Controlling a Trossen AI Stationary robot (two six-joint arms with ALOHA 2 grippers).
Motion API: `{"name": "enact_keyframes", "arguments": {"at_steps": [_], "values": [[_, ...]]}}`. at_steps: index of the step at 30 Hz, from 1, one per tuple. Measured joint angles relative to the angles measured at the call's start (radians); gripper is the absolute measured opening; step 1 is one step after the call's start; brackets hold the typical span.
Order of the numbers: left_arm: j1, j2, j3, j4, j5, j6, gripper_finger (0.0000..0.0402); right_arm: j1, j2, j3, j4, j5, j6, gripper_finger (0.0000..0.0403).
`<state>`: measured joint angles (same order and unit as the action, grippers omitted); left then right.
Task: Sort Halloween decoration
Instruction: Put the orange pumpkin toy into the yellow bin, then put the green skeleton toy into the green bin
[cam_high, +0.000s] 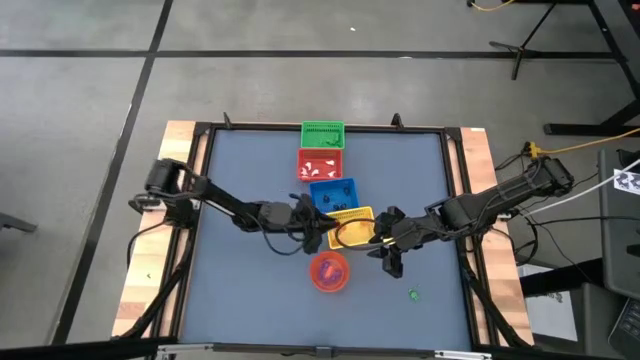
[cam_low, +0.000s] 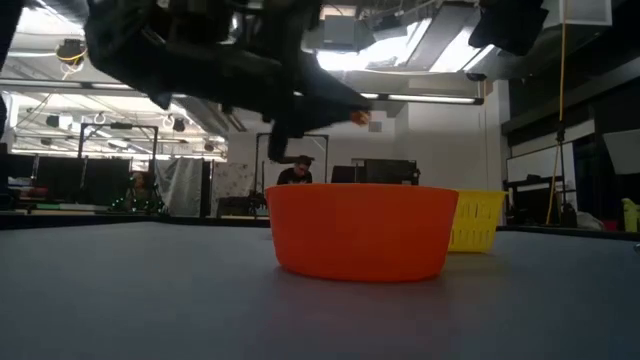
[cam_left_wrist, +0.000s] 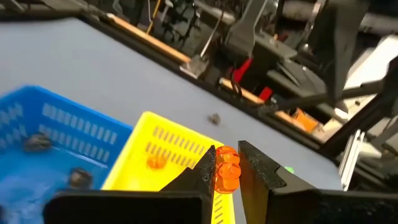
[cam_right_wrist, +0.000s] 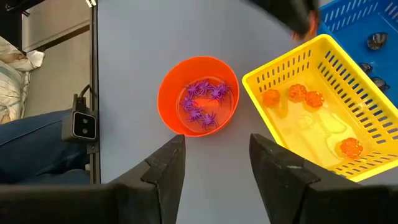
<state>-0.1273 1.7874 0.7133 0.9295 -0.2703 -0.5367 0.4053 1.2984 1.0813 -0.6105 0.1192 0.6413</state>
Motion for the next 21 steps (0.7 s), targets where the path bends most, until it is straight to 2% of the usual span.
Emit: {"name": "enact_keyframes", "arguments": {"at_steps": [3, 9, 15, 21], "values": [[-0.014, 0.073, 0.054, -0.001, 0.0, 0.003, 0.0033, 0.0, 0.0, 0.0, 0.001, 0.0, 0.0, 0.0177], [-0.033, 0.161, 0.133, -0.003, 0.002, 0.109, 0.004, 0.0, 0.0, 0.0, 0.001, 0.0, 0.0, 0.0177], [-0.037, 0.177, 0.154, -0.004, -0.009, 0.155, 0.0088, 0.0, 0.0, 0.0, 0.001, -0.006, 0.004, 0.0177], [-0.028, 0.177, 0.154, -0.032, -0.01, 0.155, 0.013, 0.006, 0.0, 0.0, -0.019, -0.097, 0.1, 0.0177]]}}
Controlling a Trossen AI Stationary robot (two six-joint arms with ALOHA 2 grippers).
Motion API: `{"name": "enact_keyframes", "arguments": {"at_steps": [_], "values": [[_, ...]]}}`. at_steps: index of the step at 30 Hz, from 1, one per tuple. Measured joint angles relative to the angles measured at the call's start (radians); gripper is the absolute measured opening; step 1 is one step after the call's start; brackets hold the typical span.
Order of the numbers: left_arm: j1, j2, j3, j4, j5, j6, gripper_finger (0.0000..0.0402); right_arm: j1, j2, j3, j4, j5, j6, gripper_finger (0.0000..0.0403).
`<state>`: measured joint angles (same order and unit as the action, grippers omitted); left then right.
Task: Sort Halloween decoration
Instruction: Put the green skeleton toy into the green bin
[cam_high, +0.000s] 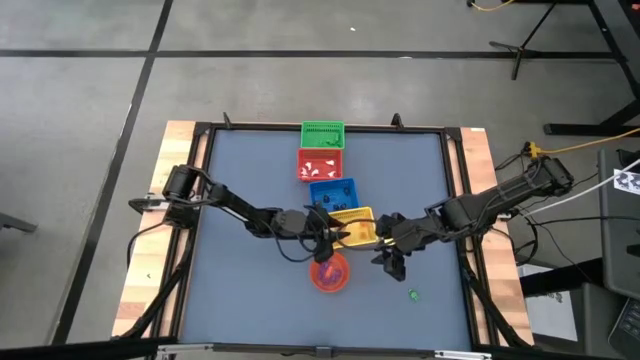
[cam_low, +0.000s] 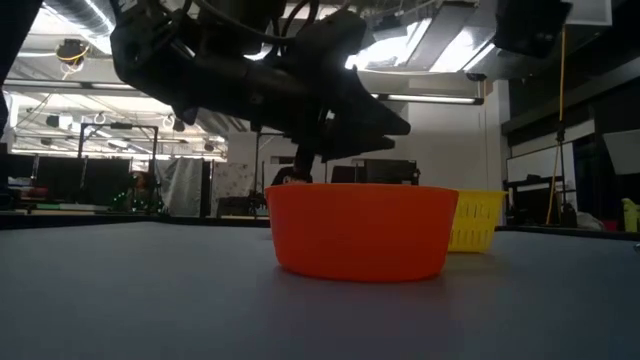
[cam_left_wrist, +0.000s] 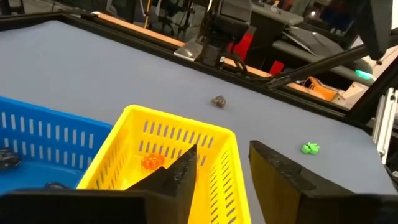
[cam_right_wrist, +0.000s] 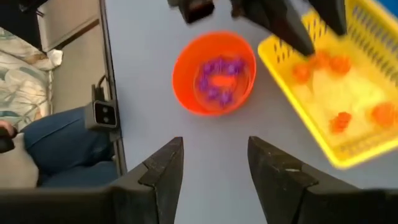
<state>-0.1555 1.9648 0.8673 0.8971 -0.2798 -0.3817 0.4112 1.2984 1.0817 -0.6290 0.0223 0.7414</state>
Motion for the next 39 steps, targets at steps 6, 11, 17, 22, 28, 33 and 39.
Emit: {"name": "enact_keyframes", "arguments": {"at_steps": [6, 11, 17, 22, 28, 33, 39], "values": [[-0.001, 0.0, 0.0, -0.007, 0.0, 0.0, 0.0137, 0.073, 0.007, 0.0, -0.064, 0.026, 0.131, 0.0177], [0.0, 0.0, 0.0, -0.007, 0.0, 0.0, 0.0137, 0.157, 0.028, 0.0, -0.086, 0.068, 0.215, 0.0177], [0.0, 0.0, 0.0, -0.007, 0.0, 0.0, 0.0137, 0.266, 0.092, 0.0, -0.087, 0.08, 0.294, 0.0177], [0.0, 0.0, 0.0, -0.007, 0.0, -0.001, 0.0137, 0.341, 0.168, 0.0, -0.108, 0.082, 0.387, 0.0177], [0.0, 0.0, 0.0, -0.006, 0.004, 0.0, 0.0137, 0.4, 0.261, 0.0, -0.16, 0.082, 0.478, 0.0177], [0.014, -0.007, 0.0, 0.01, 0.028, 0.03, 0.0137, 0.41, 0.323, 0.0, -0.187, 0.077, 0.491, 0.0177], [0.042, -0.106, 0.0, -0.022, 0.2, 0.183, 0.0137, 0.407, 0.37, 0.0, -0.24, 0.062, 0.492, 0.0177]]}}
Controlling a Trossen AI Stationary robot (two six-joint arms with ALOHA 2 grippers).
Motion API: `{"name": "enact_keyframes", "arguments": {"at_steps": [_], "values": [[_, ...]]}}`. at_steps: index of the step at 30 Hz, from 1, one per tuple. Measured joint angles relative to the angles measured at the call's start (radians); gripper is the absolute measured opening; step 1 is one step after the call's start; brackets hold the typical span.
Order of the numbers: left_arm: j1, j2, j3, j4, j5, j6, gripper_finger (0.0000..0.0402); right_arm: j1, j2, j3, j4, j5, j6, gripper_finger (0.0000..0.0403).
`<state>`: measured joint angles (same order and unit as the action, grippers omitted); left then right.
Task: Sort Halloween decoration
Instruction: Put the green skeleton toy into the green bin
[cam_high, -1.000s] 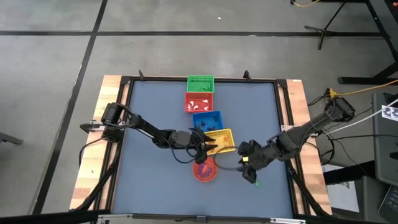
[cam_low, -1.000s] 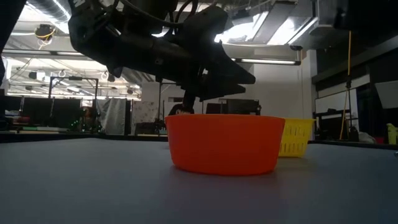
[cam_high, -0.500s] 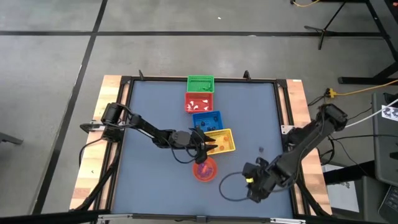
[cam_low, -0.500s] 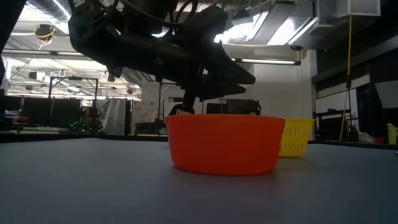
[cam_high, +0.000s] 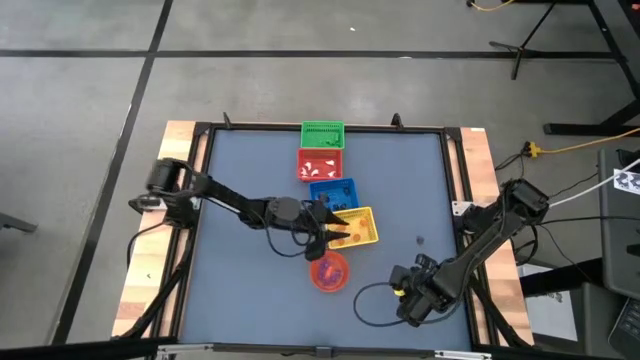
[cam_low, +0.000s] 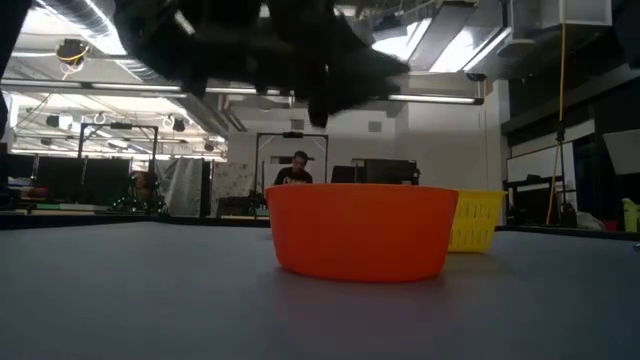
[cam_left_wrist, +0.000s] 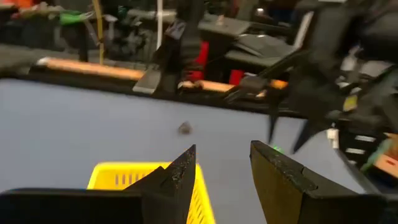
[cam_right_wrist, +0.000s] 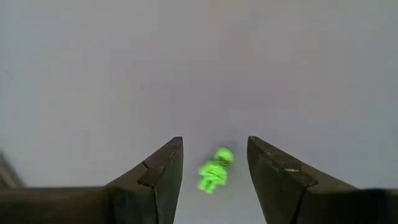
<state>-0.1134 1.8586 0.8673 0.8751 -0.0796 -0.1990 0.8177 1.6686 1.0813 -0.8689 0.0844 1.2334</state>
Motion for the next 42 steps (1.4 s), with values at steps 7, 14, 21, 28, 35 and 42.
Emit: {"name": "enact_keyframes", "arguments": {"at_steps": [7, 14, 21, 28, 35, 42], "values": [[0.03, -0.27, 0.001, -0.369, 0.047, 0.11, 0.0137, 0.001, 0.004, -0.028, -0.042, -0.027, 0.0, 0.0177], [0.035, -0.61, 0.001, -0.79, 0.007, 0.184, 0.0137, 0.008, 0.004, -0.064, 0.009, -0.089, 0.0, 0.0177], [-0.027, -0.876, -0.017, -1.023, -0.219, 0.186, 0.0137, 0.008, 0.004, -0.113, 0.126, -0.126, 0.0, 0.0177], [-0.09, -1.086, -0.159, -1.027, -0.283, 0.169, 0.0137, 0.008, 0.004, -0.137, 0.119, -0.112, 0.0, 0.0177], [-0.11, -1.298, -0.318, -1.025, -0.31, 0.129, 0.0137, 0.007, 0.004, -0.159, 0.13, -0.115, 0.0, 0.0177], [-0.11, -1.504, -0.441, -1.025, -0.315, 0.128, 0.0137, 0.007, 0.001, -0.175, 0.157, -0.129, 0.0, 0.0177]]}}
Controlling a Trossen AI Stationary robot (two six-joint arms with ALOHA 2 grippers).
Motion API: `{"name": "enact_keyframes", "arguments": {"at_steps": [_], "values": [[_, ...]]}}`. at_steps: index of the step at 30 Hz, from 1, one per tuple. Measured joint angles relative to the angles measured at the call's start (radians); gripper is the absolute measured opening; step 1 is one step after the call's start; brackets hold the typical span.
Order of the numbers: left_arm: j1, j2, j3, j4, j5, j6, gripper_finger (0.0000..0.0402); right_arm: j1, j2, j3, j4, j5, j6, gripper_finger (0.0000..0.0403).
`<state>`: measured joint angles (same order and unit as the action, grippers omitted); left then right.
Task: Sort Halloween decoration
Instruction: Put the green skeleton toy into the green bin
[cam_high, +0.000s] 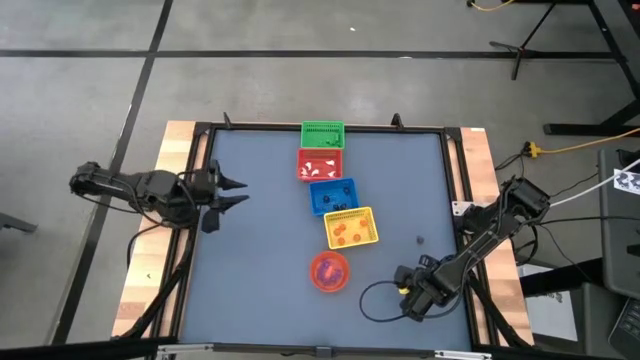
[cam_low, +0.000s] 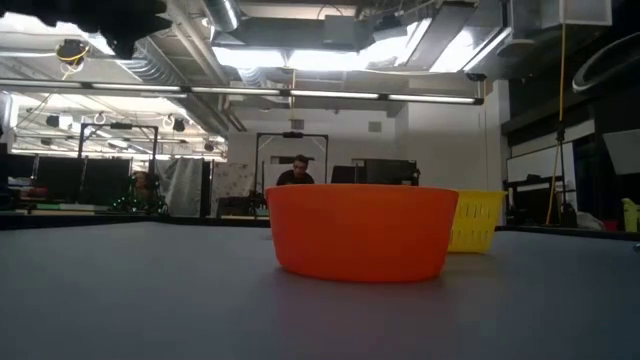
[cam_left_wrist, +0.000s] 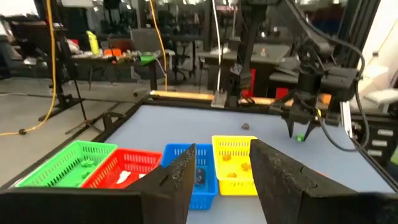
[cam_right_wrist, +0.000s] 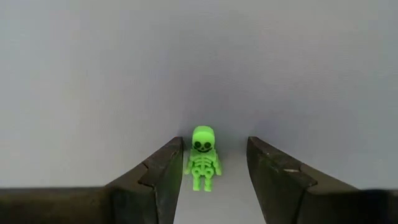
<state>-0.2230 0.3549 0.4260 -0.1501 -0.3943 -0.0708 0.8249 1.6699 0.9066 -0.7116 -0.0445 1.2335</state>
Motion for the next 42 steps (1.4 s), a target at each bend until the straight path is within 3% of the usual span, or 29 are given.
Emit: {"name": "enact_keyframes", "arguments": {"at_steps": [7, 22, 32, 42], "values": [[0.0, -0.159, -0.087, 0.004, -0.008, 0.003, 0.0137, -0.001, 0.0, -0.001, 0.003, -0.009, 0.0, 0.0169], [0.0, -0.286, -0.26, 0.079, -0.06, 0.054, 0.0137, -0.001, 0.0, -0.001, 0.01, -0.017, -0.001, 0.003], [0.0, -0.286, -0.419, 0.294, -0.058, 0.081, 0.0137, -0.055, 0.004, 0.015, 0.026, -0.039, -0.033, 0.0029], [0.002, -0.286, -0.419, 0.278, -0.048, 0.152, 0.0137, -0.222, 0.005, 0.149, 0.034, -0.015, -0.282, 0.0029]]}}
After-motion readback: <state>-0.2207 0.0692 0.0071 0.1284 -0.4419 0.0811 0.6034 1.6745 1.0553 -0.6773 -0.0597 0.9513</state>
